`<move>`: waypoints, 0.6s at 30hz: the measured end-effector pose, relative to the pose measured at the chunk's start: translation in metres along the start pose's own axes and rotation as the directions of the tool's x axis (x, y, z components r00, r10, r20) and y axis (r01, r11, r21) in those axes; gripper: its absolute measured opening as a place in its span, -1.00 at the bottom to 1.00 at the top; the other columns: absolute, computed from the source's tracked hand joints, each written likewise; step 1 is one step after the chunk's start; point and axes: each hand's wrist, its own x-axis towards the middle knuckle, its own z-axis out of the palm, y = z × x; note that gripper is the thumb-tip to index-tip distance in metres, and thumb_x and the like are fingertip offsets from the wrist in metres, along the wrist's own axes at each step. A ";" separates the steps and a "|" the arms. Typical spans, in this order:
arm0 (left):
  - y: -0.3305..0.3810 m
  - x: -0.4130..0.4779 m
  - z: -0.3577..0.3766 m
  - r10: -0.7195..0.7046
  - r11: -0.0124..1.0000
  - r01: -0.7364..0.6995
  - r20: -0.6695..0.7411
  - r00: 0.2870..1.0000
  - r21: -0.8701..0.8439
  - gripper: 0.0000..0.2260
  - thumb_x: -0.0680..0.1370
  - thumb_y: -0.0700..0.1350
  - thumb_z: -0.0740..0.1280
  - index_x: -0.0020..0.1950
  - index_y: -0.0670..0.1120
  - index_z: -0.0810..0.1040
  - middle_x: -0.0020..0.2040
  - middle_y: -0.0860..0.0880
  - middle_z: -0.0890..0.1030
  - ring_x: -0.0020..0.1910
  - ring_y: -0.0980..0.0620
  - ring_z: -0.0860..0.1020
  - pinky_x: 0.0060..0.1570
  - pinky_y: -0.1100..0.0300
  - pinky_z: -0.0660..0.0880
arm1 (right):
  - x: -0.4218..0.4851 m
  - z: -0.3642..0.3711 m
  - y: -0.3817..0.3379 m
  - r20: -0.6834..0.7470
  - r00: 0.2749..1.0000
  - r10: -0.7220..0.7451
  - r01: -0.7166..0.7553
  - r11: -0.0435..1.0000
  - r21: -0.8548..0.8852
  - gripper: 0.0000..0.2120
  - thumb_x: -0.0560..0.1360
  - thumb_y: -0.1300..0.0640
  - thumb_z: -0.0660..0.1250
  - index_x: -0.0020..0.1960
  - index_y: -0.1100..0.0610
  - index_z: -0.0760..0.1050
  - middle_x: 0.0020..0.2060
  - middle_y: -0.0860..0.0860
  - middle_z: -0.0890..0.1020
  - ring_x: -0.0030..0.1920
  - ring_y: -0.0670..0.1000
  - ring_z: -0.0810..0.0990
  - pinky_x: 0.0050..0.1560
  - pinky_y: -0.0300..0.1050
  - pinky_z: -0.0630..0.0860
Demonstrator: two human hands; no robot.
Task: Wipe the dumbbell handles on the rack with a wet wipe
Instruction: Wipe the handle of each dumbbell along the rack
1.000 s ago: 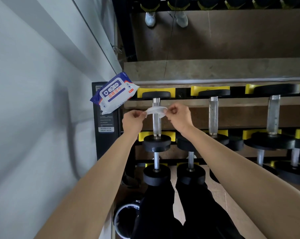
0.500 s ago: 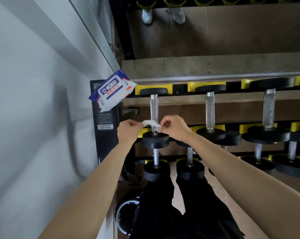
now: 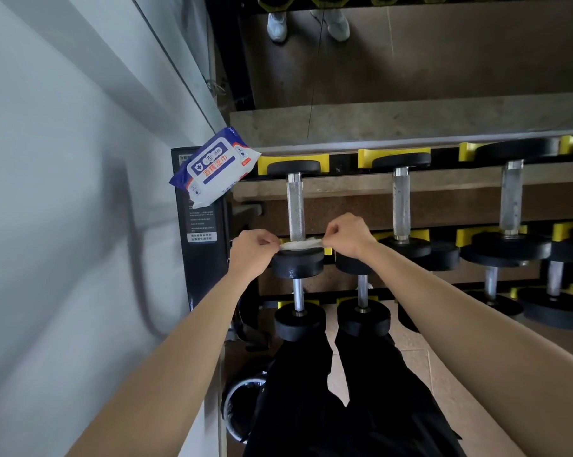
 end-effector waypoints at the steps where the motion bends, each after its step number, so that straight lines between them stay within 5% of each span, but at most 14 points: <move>1: 0.003 0.000 0.001 0.034 0.999 -0.034 0.037 0.999 -0.003 -0.86 0.54 -0.16 0.40 -0.06 0.05 0.73 -0.10 0.08 0.70 -0.06 0.09 0.63 0.00 0.13 0.59 | 0.001 -0.003 0.003 -0.018 0.999 0.027 -0.028 0.999 -0.023 -0.92 0.47 0.14 0.45 -0.20 0.09 0.65 -0.15 0.02 0.68 -0.09 -0.01 0.63 -0.13 -0.14 0.56; 6: 0.000 0.007 -0.003 0.009 0.973 -0.014 0.024 1.000 0.231 -0.81 0.58 -0.13 0.32 0.02 0.07 0.71 0.00 -0.01 0.71 0.01 -0.07 0.63 -0.02 0.08 0.57 | -0.005 0.007 -0.006 0.001 1.000 -0.025 0.024 0.999 0.038 -0.88 0.47 0.16 0.43 -0.21 -0.01 0.64 -0.15 -0.05 0.68 -0.07 -0.04 0.63 -0.10 -0.18 0.53; 11: 0.001 0.005 -0.014 0.063 0.976 -0.081 0.096 0.993 0.203 -0.72 0.65 -0.16 0.18 0.01 0.03 0.70 0.01 -0.08 0.56 -0.14 -0.03 0.51 -0.26 0.15 0.34 | -0.014 0.004 -0.008 -0.107 0.993 -0.046 0.067 0.976 0.208 -0.93 0.49 0.20 0.45 -0.14 0.05 0.65 -0.15 -0.04 0.68 -0.06 -0.05 0.64 -0.02 -0.17 0.59; 14: 0.013 -0.004 -0.020 0.093 0.995 -0.085 0.205 0.974 -0.044 -0.80 0.58 -0.17 0.26 -0.13 0.03 0.64 0.01 -0.02 0.47 -0.03 -0.02 0.47 -0.09 0.17 0.36 | -0.025 -0.007 -0.015 -0.136 0.990 -0.043 0.107 0.852 0.513 -0.96 0.51 0.21 0.48 -0.07 0.13 0.63 -0.10 0.04 0.71 -0.03 0.01 0.69 -0.06 -0.18 0.65; 18: 0.026 -0.016 -0.022 0.171 0.898 0.024 0.400 0.900 -0.438 -0.86 0.48 -0.13 0.38 0.00 -0.10 0.66 -0.01 -0.07 0.67 0.00 -0.03 0.60 0.09 0.08 0.51 | -0.041 -0.014 -0.031 0.031 0.993 -0.113 0.046 0.622 0.782 -0.90 0.55 0.24 0.44 -0.04 0.20 0.51 -0.02 0.08 0.71 0.04 0.05 0.69 0.08 0.02 0.67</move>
